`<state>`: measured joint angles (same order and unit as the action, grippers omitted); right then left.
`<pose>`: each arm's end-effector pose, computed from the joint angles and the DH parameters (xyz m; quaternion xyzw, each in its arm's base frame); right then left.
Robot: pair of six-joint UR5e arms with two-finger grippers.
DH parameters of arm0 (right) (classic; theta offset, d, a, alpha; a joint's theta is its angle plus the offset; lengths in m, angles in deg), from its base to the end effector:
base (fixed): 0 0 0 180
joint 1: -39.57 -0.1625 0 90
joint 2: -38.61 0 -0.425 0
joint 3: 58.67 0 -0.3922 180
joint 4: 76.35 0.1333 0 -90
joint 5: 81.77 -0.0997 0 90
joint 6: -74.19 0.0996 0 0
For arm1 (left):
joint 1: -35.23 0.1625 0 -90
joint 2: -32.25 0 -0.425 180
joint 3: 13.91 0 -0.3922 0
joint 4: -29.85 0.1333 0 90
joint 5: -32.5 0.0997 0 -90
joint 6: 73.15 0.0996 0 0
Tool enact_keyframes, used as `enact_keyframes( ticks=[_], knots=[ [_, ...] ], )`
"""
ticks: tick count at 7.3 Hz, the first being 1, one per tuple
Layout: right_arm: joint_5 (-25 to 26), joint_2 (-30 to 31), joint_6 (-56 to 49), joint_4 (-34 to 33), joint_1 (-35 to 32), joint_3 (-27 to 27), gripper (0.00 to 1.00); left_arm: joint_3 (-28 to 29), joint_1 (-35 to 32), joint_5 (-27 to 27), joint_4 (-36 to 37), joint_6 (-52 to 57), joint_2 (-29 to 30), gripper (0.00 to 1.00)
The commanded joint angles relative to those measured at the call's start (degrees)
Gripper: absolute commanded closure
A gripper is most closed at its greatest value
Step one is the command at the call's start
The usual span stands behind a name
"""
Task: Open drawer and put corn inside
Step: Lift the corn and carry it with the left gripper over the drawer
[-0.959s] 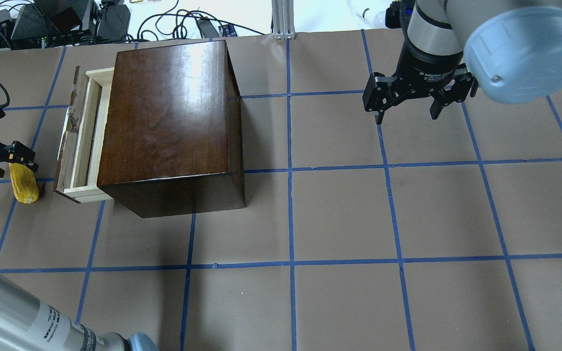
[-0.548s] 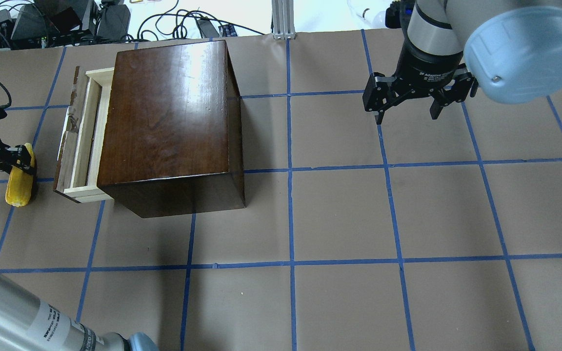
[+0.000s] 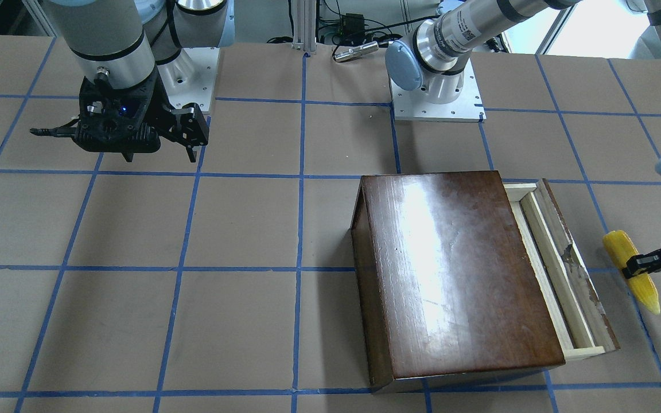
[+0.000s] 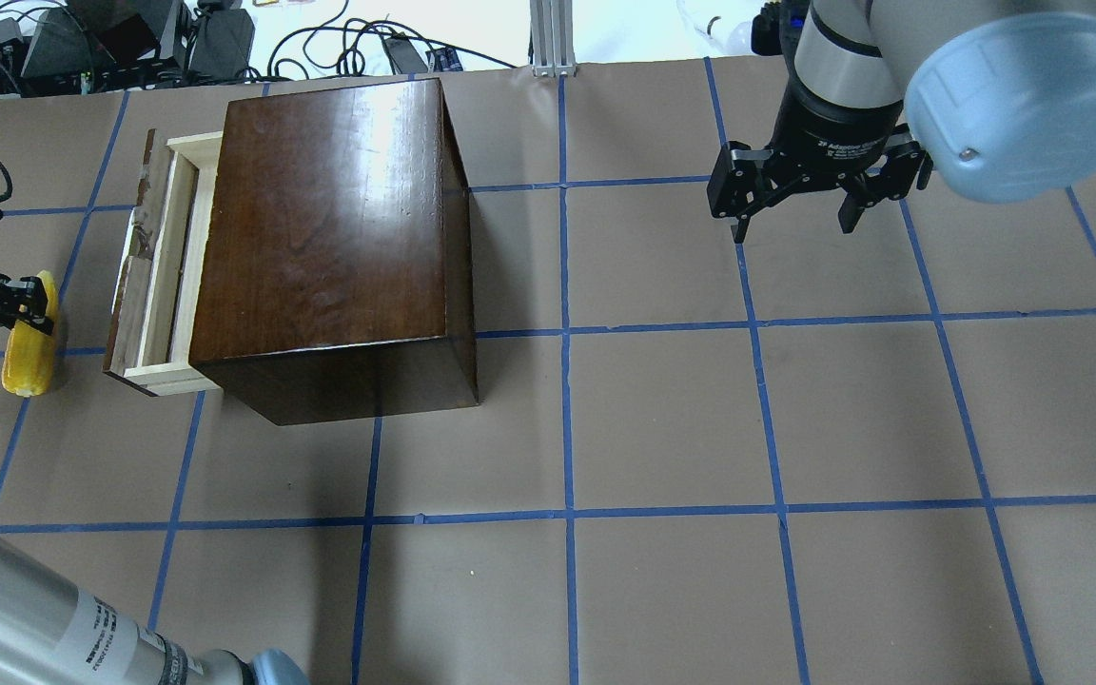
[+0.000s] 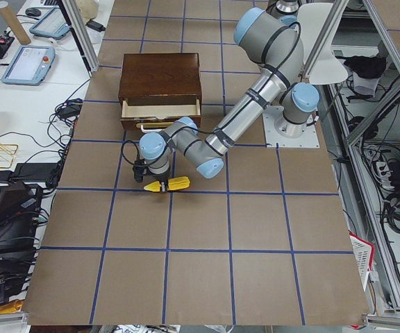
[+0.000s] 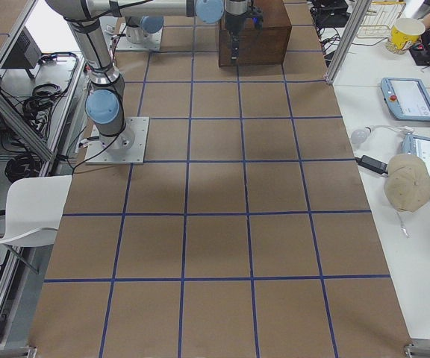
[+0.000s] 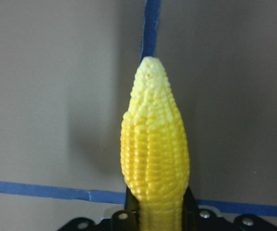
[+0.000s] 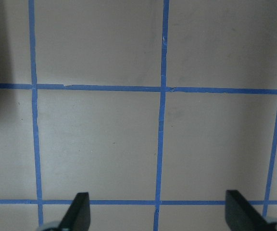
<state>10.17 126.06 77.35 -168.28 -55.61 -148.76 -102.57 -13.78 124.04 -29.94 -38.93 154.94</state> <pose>0.1754 -0.4953 0.4682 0.0177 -0.9997 -0.0049 0.0173 0.3357 -0.5855 0.2146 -0.0589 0.9981 0.0161 0.0046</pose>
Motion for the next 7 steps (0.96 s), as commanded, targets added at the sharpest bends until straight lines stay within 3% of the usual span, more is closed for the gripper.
enact_keyframes(
  ticks=[1,4,7],
  knots=[
    [0.00,0.00,0.00,0.00,0.00,0.00,0.00,0.69,-0.72,-0.13,-0.76,0.06,-3.84,1.00],
    [0.00,0.00,0.00,0.00,0.00,0.00,0.00,1.21,-3.52,-2.95,-4.10,1.80,-10.87,1.00],
    [0.00,0.00,0.00,0.00,0.00,0.00,0.00,4.29,-11.07,-2.95,-14.99,1.81,-15.63,1.00]
  ],
)
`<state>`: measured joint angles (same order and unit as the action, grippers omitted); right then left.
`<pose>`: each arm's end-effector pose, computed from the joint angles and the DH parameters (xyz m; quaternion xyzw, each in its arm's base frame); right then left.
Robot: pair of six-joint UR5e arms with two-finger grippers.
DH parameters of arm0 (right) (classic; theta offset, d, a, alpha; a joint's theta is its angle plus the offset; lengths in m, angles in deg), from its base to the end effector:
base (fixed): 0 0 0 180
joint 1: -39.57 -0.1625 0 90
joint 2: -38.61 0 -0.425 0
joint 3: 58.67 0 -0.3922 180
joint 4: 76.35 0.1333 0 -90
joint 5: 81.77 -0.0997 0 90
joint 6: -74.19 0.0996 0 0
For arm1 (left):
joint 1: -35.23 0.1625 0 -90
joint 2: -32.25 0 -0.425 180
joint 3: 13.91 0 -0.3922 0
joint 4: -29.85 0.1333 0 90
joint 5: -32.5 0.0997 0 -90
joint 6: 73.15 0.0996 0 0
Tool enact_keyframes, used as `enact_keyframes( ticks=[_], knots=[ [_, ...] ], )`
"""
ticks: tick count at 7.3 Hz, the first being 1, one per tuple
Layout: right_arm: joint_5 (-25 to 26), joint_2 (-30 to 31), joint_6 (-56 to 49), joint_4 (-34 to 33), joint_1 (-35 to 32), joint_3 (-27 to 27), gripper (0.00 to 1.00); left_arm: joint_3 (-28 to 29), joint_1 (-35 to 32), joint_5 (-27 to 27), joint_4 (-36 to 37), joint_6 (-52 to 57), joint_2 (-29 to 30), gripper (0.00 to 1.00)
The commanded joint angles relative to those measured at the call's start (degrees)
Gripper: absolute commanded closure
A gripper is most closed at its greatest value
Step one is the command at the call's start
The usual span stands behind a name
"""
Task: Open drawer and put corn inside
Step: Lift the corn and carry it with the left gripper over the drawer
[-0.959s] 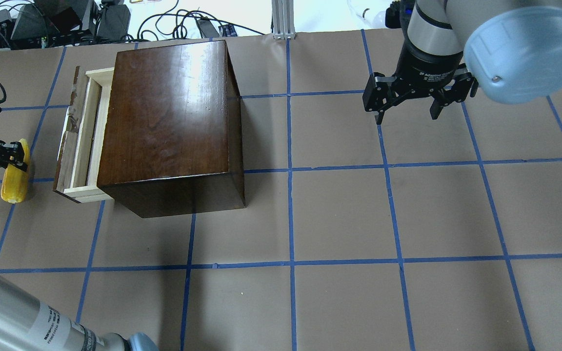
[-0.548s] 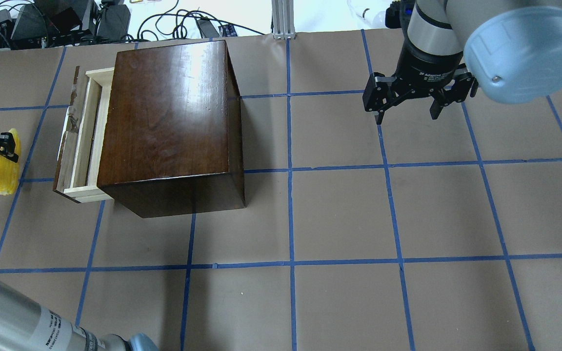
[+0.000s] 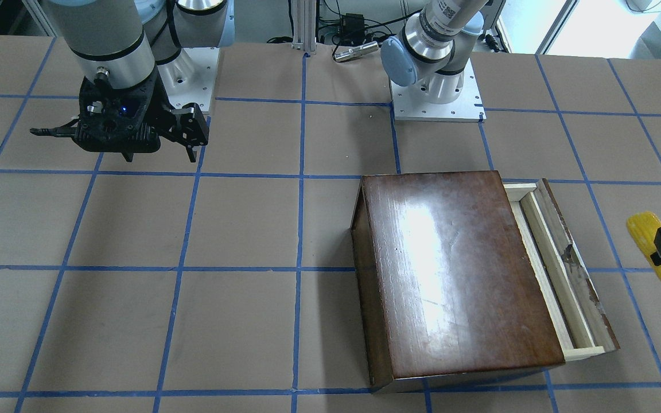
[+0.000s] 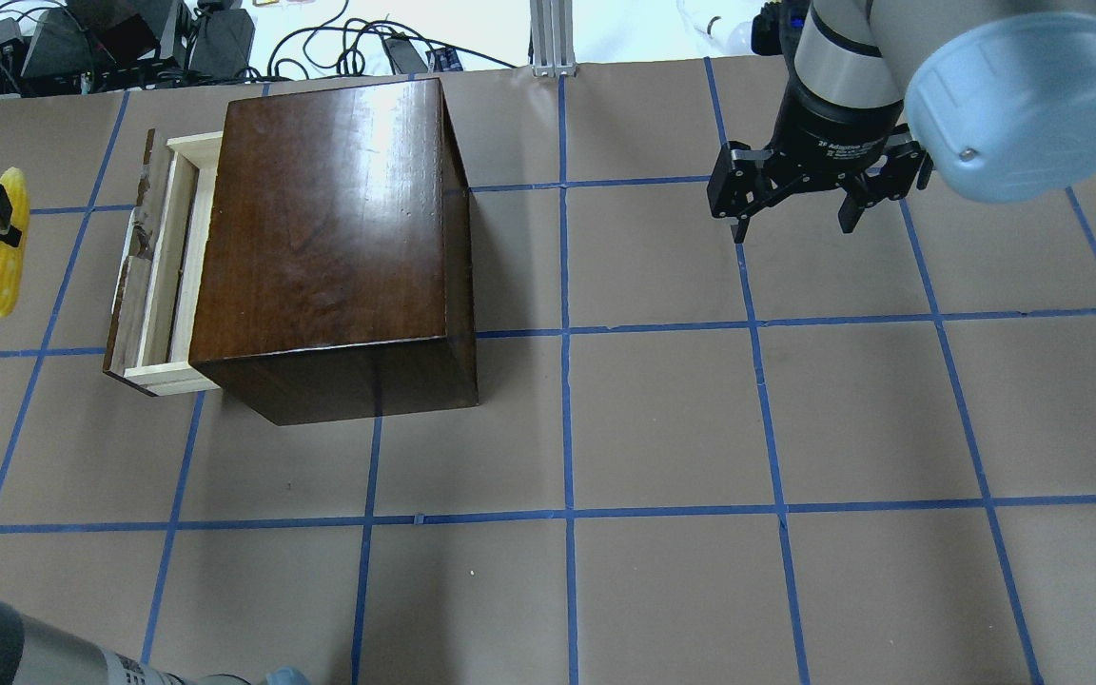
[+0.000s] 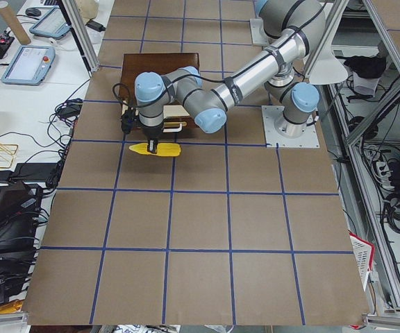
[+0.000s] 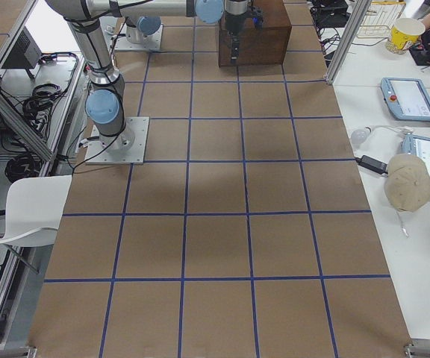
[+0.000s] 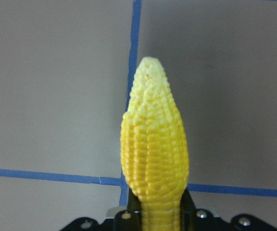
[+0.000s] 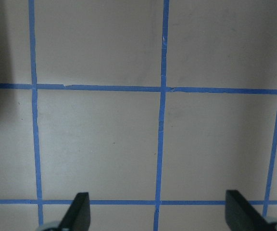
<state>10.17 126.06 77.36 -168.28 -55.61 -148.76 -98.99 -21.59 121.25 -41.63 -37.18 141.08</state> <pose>0.1754 -0.4953 0.4682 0.0176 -0.9997 -0.0049 0.0173 0.2288 -0.5974 0.3792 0.0248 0.9988 -0.0393 0.0138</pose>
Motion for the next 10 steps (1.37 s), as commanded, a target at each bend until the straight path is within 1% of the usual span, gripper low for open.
enact_keyframes(
  ticks=[1,3,6,7,8,10],
  knots=[
    [0.00,0.00,0.00,0.00,0.00,0.00,0.00,0.71,-6.60,-0.32,-3.40,0.06,-2.39,1.00],
    [0.00,0.00,0.00,0.00,0.00,0.00,0.00,0.71,-9.43,-0.41,-3.40,-1.25,-1.70,1.00],
    [0.00,0.00,0.00,0.00,0.00,0.00,0.00,1.15,-13.73,-0.15,-3.49,-10.10,-1.69,1.00],
    [0.00,0.00,0.00,0.00,0.00,0.00,0.00,1.49,-14.44,-0.15,-5.41,-10.57,-2.39,1.00],
    [0.00,0.00,0.00,0.00,0.00,0.00,0.00,2.72,-14.45,-0.15,-8.21,-10.75,-1.70,1.00],
    [0.00,0.00,0.00,0.00,0.00,0.00,0.00,2.56,-14.19,-0.59,-8.85,-15.30,-0.12,1.00]
  ],
)
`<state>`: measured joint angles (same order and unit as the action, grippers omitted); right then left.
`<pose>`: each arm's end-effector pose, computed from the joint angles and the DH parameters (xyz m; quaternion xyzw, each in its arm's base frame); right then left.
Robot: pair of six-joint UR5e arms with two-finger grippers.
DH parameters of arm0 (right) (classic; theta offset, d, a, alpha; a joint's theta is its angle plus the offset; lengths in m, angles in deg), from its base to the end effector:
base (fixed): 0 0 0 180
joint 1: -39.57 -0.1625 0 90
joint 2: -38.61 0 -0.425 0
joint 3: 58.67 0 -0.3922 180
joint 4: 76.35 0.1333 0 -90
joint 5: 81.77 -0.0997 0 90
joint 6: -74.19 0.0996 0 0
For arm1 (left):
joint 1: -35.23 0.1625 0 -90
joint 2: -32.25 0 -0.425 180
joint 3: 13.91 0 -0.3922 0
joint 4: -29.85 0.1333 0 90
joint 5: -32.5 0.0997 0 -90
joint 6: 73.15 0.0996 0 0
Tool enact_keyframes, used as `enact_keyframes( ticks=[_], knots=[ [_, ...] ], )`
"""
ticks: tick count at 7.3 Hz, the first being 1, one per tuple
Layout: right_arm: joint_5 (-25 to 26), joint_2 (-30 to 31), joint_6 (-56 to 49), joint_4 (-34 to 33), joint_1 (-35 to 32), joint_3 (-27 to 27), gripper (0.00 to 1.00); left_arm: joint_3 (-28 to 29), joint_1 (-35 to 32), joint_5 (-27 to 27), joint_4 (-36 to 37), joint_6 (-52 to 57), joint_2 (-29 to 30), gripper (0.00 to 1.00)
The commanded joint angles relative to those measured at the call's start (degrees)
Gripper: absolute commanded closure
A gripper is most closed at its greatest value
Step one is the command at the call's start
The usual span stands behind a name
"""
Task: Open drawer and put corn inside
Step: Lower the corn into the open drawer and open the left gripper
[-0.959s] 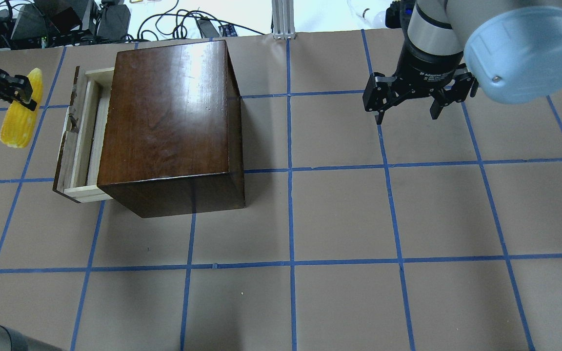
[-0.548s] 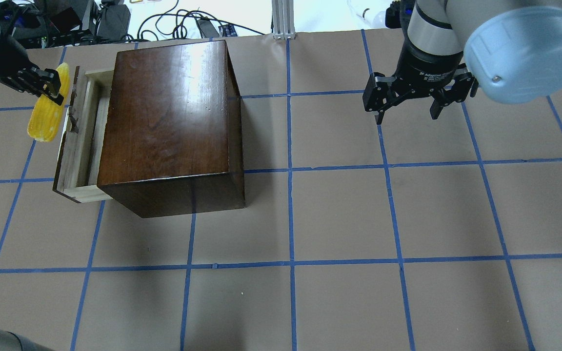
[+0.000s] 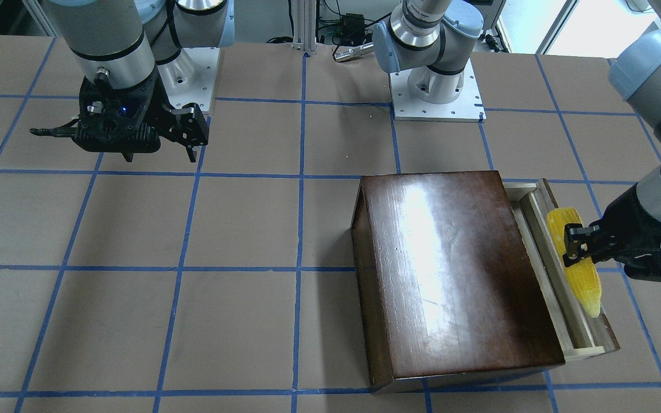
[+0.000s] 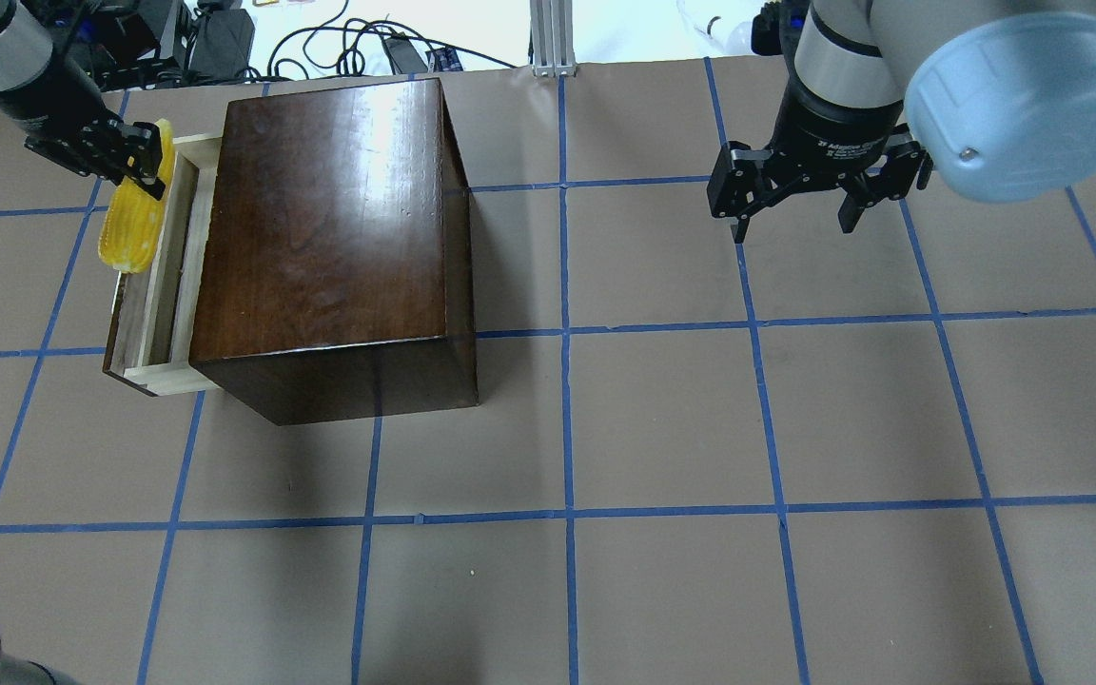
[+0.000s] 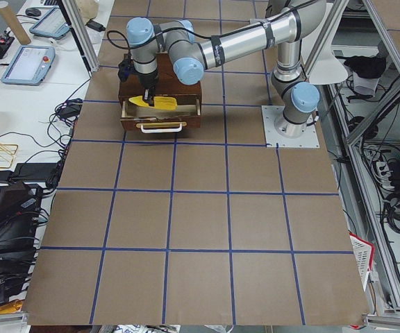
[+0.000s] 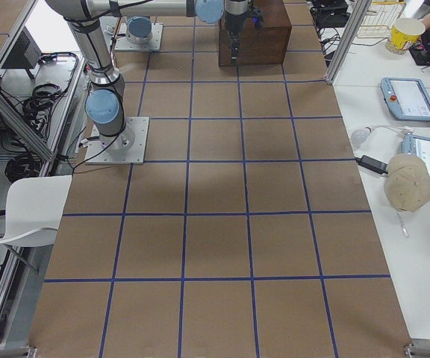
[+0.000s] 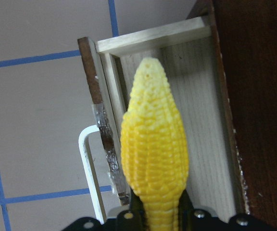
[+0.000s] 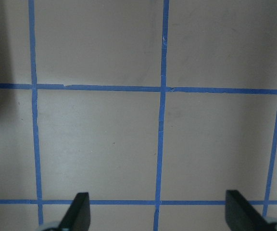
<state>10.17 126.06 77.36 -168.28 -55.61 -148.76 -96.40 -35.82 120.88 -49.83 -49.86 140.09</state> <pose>0.1754 -0.4953 0.4682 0.0176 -0.9997 -0.0049 0.0173 0.0712 -0.6266 0.3972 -0.0379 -0.9992 0.0050 0.0132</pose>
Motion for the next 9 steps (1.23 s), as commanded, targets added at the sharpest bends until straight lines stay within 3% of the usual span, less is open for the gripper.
enact_keyframes(
  ticks=[1,3,4,5,6,9],
  knots=[
    [0.00,0.00,0.00,0.00,0.00,0.00,0.00,-0.30,0.03,-0.84,-0.74,-3.43,1.05,1.00],
    [0.00,0.00,0.00,0.00,0.00,0.00,0.00,-0.65,0.03,-1.02,-0.74,-3.43,1.93,1.00],
    [0.00,0.00,0.00,0.00,0.00,0.00,0.00,-0.74,0.03,-0.84,-0.83,-3.00,2.02,0.39],
    [0.00,0.00,0.00,0.00,0.00,0.00,0.00,-0.92,0.12,-0.75,-0.92,-2.56,2.28,0.06],
    [0.00,0.00,0.00,0.00,0.00,0.00,0.00,-1.27,0.12,-0.67,-0.92,-2.64,2.37,0.00],
    [0.00,0.00,0.00,0.00,0.00,0.00,0.00,-0.67,0.56,-0.58,-4.14,-2.64,0.18,0.00]
  ],
)
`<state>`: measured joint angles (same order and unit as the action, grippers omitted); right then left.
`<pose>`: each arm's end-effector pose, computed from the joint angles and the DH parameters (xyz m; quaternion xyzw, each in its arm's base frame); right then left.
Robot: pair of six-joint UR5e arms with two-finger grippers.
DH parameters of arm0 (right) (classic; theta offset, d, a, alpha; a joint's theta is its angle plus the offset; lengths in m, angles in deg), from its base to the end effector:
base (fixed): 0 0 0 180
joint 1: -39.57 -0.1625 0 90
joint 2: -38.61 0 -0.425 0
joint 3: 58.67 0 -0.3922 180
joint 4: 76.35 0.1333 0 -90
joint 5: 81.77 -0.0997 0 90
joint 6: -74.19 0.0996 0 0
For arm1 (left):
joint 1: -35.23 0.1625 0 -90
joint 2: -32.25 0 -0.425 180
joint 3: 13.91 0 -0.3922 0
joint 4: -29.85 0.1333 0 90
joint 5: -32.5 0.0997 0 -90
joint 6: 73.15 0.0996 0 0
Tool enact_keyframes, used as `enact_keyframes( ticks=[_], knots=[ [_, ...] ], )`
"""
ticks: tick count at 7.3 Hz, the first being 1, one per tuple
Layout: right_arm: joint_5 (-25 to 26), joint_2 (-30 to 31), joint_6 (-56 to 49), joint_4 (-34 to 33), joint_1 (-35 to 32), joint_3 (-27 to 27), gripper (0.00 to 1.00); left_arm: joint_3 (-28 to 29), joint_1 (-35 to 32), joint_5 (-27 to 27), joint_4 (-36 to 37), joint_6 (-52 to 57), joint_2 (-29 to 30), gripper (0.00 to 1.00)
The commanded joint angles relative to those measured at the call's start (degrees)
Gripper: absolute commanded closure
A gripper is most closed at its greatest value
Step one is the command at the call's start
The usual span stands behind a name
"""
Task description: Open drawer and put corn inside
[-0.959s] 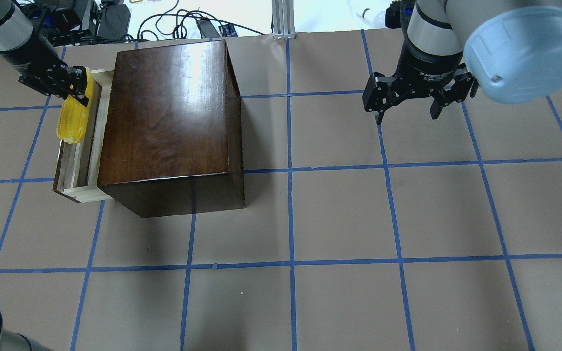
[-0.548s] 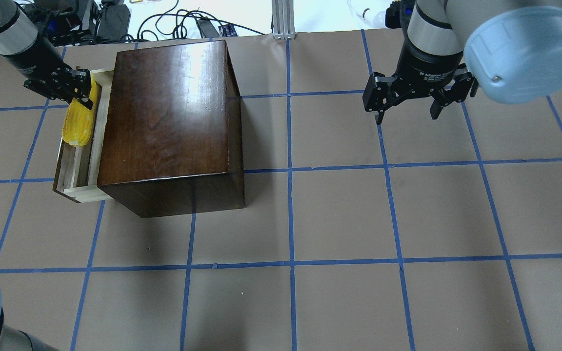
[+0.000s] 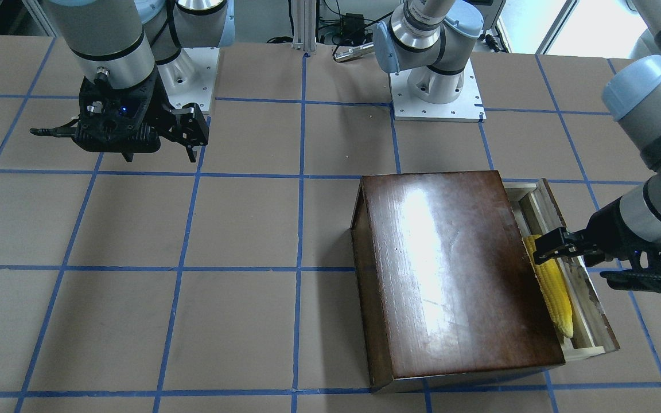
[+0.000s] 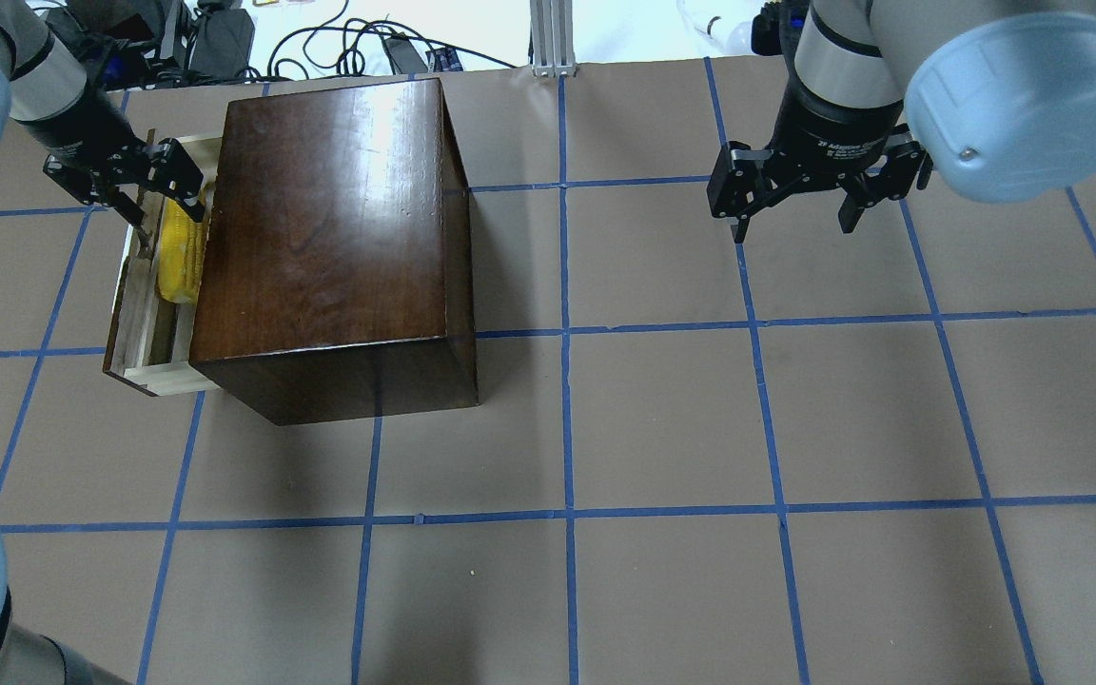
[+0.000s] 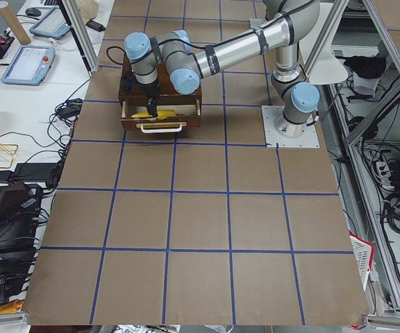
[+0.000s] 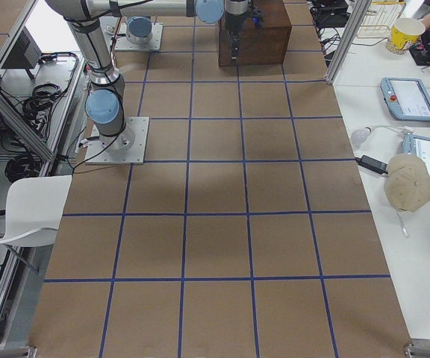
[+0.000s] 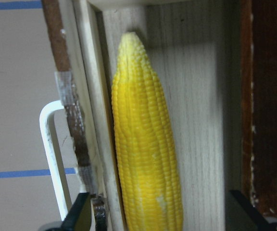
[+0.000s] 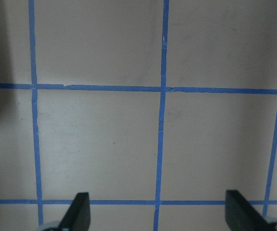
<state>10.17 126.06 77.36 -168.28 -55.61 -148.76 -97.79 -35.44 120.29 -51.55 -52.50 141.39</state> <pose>0.1754 -0.4953 0.4682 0.0176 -0.9997 -0.0049 0.0173 0.0736 -0.6240 0.3687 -0.0108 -0.9990 -0.0296 0.0313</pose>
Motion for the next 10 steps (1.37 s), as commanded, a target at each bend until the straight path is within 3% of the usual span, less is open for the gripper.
enact_keyframes(
  ticks=[1,4,8,10],
  knots=[
    [0.00,0.00,0.00,0.00,0.00,0.00,0.00,2.13,-0.25,0.02,-4.02,-0.17,-2.43,0.00],
    [0.00,0.00,0.00,0.00,0.00,0.00,0.00,6.88,-4.80,0.28,-11.31,-5.42,-7.61,0.00],
    [0.00,0.00,0.00,0.00,0.00,0.00,0.00,5.66,-19.21,3.34,-11.33,-16.16,-13.77,0.00],
    [0.00,0.00,0.00,0.00,0.00,0.00,0.00,2.78,-20.03,3.18,-10.89,-16.34,-13.77,0.00]
  ],
)
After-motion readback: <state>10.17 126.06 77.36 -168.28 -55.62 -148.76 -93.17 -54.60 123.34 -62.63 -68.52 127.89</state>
